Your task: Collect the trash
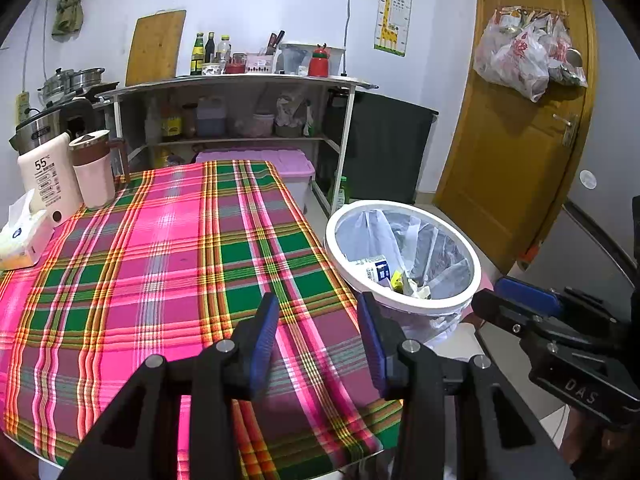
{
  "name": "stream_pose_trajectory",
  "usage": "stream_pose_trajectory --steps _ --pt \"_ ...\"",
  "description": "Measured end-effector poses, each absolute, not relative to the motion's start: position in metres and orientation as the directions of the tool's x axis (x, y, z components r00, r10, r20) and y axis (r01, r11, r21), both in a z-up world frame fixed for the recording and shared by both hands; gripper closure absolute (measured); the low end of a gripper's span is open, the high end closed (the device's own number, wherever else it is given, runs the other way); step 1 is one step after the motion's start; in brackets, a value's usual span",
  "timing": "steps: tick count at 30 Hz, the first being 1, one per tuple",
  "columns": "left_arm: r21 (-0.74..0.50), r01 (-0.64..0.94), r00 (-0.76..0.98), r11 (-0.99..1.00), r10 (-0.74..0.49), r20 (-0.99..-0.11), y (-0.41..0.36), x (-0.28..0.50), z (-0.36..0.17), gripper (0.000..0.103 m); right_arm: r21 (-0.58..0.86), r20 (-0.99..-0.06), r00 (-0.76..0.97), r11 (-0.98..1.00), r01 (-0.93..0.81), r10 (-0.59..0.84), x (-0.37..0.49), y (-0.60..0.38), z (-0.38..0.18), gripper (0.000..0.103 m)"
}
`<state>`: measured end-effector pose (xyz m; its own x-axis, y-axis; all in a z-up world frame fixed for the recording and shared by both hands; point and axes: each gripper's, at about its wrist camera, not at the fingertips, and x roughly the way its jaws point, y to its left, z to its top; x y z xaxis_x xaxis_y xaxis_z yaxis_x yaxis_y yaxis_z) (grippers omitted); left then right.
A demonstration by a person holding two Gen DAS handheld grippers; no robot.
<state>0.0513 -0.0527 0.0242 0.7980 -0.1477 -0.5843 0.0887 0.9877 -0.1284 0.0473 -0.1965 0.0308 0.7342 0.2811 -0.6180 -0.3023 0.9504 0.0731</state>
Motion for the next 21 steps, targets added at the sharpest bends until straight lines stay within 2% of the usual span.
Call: stream_pose_trajectory --steps 21 --pt "-0.131 0.085 0.799 0.988 -0.146 -0.583 -0.0524 0.0471 0.0247 0.061 0.071 -0.619 0.733 0.950 -0.303 0.281 0.0445 -0.1943 0.0304 0.067"
